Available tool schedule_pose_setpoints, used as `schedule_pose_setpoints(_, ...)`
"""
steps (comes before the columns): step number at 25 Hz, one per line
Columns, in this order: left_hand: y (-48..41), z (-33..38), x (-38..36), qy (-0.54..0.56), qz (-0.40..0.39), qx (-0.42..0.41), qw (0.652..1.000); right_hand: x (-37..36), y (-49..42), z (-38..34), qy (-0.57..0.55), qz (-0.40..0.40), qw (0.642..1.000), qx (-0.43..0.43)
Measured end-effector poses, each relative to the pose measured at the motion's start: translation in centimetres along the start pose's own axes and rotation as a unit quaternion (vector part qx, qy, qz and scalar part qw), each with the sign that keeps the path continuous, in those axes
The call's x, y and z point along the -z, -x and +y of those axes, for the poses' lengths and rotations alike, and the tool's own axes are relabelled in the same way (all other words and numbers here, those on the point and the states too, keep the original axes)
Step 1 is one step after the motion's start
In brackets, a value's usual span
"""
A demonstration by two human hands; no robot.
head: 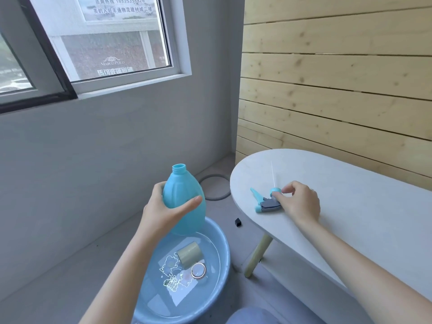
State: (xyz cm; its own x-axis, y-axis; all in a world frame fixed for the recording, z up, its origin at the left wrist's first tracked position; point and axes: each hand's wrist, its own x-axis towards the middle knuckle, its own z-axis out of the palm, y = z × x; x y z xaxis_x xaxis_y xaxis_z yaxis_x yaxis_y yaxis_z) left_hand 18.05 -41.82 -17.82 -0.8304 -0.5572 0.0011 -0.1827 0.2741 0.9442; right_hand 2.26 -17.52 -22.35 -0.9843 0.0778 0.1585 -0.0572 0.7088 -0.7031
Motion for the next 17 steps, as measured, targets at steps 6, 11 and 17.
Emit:
schedule_pose_setpoints(6,0.2,0.5,1.0,0.041,0.011,0.007,0.999,2.0,2.6,-9.0,-0.181,-0.101,0.962,0.180)
schedule_pose_setpoints(11,-0.1,1.1,2.2,0.091,0.036,0.019,0.995,1.2,6.5,-15.7,-0.151,-0.262,0.917,0.260)
schedule_pose_setpoints(17,0.0,2.1,5.5,0.209,0.042,0.041,0.976,-1.8,8.3,-20.4,-0.095,-0.305,0.891,0.323)
